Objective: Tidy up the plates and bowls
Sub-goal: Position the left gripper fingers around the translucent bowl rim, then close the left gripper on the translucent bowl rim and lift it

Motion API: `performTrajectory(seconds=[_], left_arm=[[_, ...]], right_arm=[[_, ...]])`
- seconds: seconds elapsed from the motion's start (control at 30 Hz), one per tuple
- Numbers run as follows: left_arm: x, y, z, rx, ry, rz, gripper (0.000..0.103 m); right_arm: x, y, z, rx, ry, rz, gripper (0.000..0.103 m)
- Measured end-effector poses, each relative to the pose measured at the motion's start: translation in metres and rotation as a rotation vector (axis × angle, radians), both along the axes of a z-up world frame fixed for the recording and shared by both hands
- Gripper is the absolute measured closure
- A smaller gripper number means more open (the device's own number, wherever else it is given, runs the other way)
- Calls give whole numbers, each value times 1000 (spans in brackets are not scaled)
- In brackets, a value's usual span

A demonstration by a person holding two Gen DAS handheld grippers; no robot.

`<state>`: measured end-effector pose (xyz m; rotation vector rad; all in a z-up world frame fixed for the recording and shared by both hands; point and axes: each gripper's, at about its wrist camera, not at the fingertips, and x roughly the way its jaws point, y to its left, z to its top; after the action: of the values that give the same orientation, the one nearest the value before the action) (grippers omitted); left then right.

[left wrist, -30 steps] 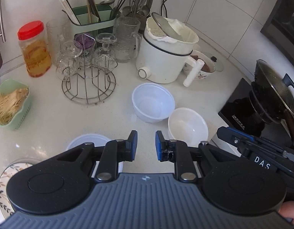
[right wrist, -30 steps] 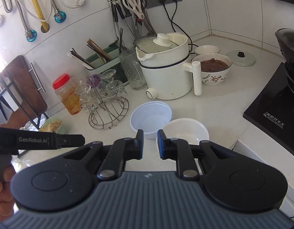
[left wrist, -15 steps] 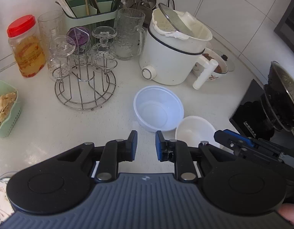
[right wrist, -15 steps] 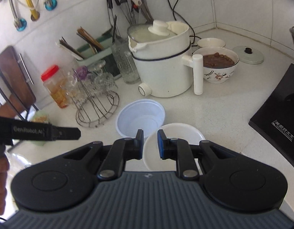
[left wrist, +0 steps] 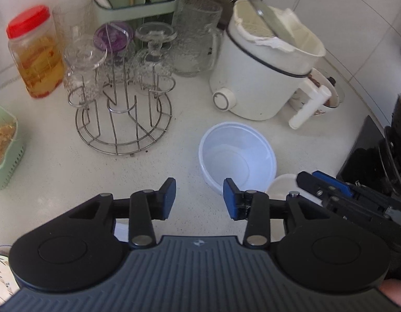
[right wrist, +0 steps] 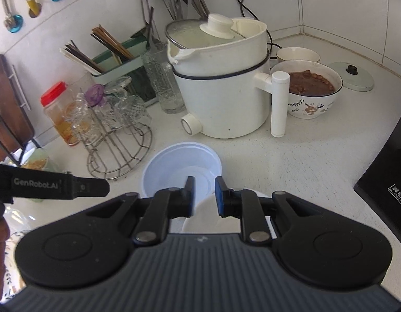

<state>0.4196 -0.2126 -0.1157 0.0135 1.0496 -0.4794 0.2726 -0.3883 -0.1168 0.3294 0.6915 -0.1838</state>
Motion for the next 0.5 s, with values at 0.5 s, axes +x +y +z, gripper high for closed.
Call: performTrajectory(seconds=[0.5], left_arm=[[43, -17, -29, 6, 93, -7, 57]], right_arm=[[44, -23, -20, 39, 56, -14, 53]])
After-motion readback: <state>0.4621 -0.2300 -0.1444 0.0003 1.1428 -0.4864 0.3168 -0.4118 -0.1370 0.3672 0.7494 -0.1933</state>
